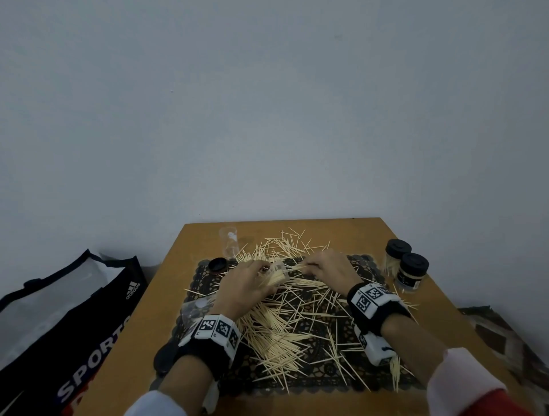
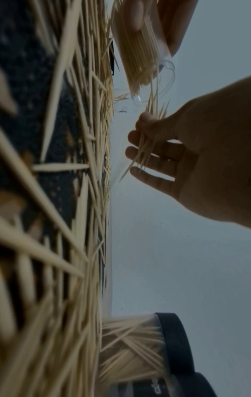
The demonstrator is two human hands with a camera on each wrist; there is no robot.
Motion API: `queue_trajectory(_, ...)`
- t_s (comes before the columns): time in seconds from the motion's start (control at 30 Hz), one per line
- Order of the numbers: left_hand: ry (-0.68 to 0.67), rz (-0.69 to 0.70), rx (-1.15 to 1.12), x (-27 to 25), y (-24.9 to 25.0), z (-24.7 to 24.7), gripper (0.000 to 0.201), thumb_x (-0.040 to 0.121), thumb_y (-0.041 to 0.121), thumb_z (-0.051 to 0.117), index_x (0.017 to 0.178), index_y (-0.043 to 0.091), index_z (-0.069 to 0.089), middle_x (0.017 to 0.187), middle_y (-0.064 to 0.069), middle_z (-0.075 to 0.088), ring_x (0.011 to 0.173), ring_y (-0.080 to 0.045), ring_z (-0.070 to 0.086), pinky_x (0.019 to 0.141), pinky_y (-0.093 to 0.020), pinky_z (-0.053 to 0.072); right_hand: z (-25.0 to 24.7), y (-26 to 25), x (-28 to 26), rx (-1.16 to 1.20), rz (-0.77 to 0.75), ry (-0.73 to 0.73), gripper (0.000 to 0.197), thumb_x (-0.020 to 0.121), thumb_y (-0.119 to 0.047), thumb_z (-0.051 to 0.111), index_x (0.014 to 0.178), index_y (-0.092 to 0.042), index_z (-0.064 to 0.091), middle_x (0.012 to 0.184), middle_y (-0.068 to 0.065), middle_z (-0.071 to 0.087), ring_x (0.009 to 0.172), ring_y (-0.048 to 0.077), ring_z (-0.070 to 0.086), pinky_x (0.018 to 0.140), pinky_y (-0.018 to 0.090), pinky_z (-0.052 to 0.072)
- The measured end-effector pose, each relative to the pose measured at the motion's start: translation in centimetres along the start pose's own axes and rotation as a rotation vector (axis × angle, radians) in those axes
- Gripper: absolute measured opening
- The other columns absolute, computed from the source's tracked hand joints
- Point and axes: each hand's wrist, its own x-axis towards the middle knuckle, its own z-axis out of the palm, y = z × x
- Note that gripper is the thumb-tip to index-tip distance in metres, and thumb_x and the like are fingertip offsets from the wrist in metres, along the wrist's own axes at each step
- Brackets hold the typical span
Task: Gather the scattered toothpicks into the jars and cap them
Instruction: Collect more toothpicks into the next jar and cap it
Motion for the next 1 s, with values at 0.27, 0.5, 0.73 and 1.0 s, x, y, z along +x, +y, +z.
queue_trajectory(0.27, -0.037, 0.069, -0.048, -0.3, 0.2, 0.0, 0.059, 0.081, 0.049, 0.072, 0.131, 0.023, 0.054, 0.119, 0.003, 0.062, 0.102, -0.012, 0.055, 0.085, -0.028, 0.045, 0.1, -0.4, 0.0, -0.006, -0.089, -0.064, 0.025, 0.099, -0.029, 0.049, 0.108, -0.015, 0.068, 0.098, -0.003, 0.065, 0.085, 0.011, 0.055, 0.063, 0.009, 0.03)
queue_trajectory(0.5, -0.03, 0.05, -0.039, -0.2, 0.2, 0.0, 0.06, 0.082, 0.052, 0.07, 0.132, 0.024, 0.053, 0.12, 0.004, 0.062, 0.102, -0.012, 0.056, 0.083, -0.026, 0.044, 0.5, -0.7, 0.1, 0.027, -0.037, -0.236, 0.032, 0.103, -0.026, 0.04, 0.123, -0.015, 0.063, 0.098, 0.0, 0.054, 0.087, 0.016, 0.052, 0.069, 0.019, 0.038)
queue_trajectory(0.73, -0.05, 0.025, -0.027, -0.1, 0.2, -0.1, 0.061, 0.082, 0.054, 0.069, 0.134, 0.024, 0.052, 0.122, 0.005, 0.061, 0.103, -0.012, 0.057, 0.085, -0.028, 0.047, 1.1, -1.0, 0.3, 0.06, -0.034, -0.367, 0.044, 0.103, -0.015, 0.04, 0.147, -0.018, 0.038, 0.098, 0.0, 0.043, 0.086, 0.012, 0.044, 0.073, 0.021, 0.038)
queue_trajectory(1.0, -0.106, 0.081, -0.062, -0.2, 0.7, -0.1, 0.059, 0.083, 0.05, 0.07, 0.133, 0.024, 0.054, 0.123, 0.006, 0.062, 0.104, -0.01, 0.055, 0.081, -0.022, 0.037, 0.6, -0.8, 0.1, 0.125, -0.061, -0.15, 0.023, 0.099, -0.018, 0.049, 0.114, -0.013, 0.066, 0.101, -0.003, 0.061, 0.09, 0.012, 0.052, 0.072, 0.017, 0.035)
